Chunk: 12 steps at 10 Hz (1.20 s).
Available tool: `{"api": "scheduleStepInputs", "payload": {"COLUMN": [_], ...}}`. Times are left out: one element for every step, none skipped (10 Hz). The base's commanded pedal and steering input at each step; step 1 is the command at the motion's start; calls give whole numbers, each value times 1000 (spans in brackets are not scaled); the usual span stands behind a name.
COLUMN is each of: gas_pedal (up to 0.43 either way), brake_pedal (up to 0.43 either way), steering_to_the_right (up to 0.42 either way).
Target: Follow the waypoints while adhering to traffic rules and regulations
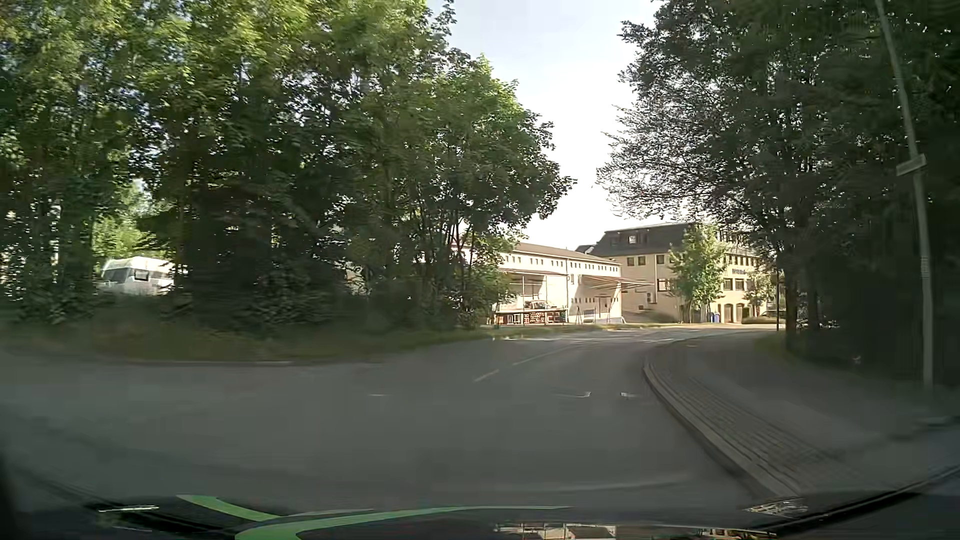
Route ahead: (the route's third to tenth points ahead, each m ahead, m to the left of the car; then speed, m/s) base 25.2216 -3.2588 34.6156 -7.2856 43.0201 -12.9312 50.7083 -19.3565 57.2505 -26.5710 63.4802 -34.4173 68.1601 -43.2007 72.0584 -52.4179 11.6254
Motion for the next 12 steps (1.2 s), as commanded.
{"api": "scheduleStepInputs", "payload": {"gas_pedal": [47,47,47,47,47,47,47,47,47,47,47,47], "brake_pedal": [0,0,0,0,0,0,0,0,0,0,0,0], "steering_to_the_right": [61,61,62,62,64,65,67,69,74,79,82,84]}}
